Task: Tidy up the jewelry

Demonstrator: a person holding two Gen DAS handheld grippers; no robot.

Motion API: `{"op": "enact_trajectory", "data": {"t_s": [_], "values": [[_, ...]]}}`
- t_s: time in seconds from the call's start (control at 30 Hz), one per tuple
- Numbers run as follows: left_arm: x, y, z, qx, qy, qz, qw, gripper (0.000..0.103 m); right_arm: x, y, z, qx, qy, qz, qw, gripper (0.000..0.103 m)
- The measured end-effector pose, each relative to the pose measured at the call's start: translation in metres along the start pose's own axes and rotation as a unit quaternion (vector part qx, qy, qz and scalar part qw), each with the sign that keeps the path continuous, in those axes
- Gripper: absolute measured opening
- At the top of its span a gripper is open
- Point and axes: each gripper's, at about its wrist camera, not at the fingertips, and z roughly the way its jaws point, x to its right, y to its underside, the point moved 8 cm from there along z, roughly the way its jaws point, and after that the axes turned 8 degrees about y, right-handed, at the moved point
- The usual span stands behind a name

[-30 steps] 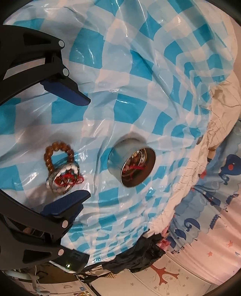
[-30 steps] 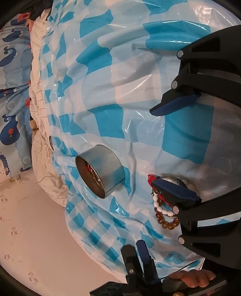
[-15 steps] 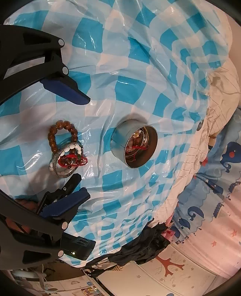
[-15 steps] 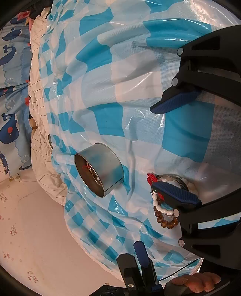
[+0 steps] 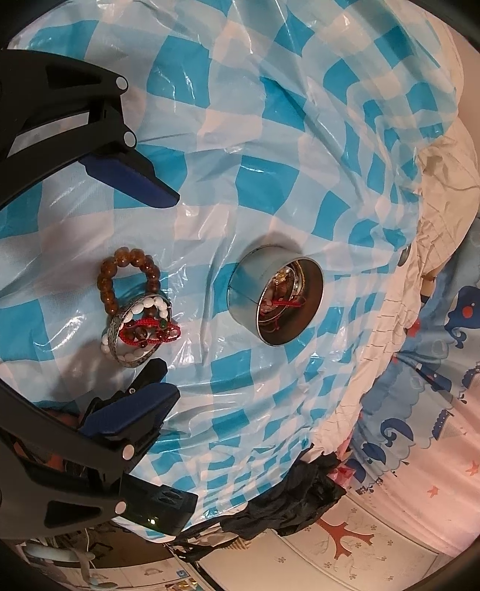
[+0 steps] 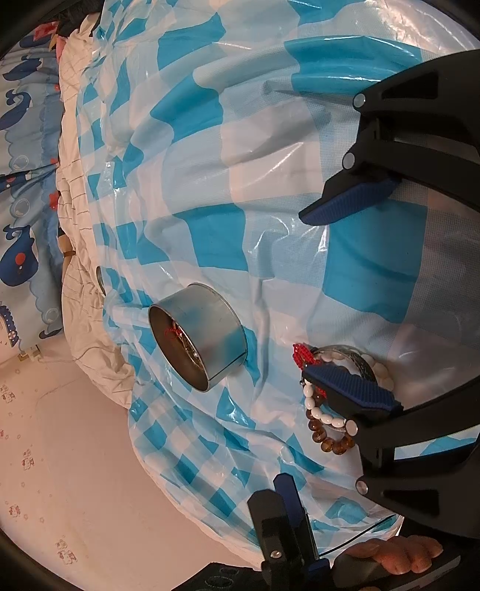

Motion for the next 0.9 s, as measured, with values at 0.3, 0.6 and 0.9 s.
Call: {"op": "enact_trajectory", "data": {"t_s": [0.3,0.6,0.9], "values": [[0.001,0.003,0.008,-0.009,-0.005,0.004,0.9999,0.092,0.0,0.0,0.0,0.0,-0.001,0.0,1.0,0.076],[0.002,0.005,0.012,-0.016,-0.01,0.008,0.9998,0.092,-0.001,0.0,0.0,0.0,-0.001,0.0,1.0,0.076],[0.002,0.007,0.016,-0.02,-0.013,0.011,0.9997,0.092,0.0,0.001,-0.001,0.0,-0.001,0.0,1.0,0.077]]}}
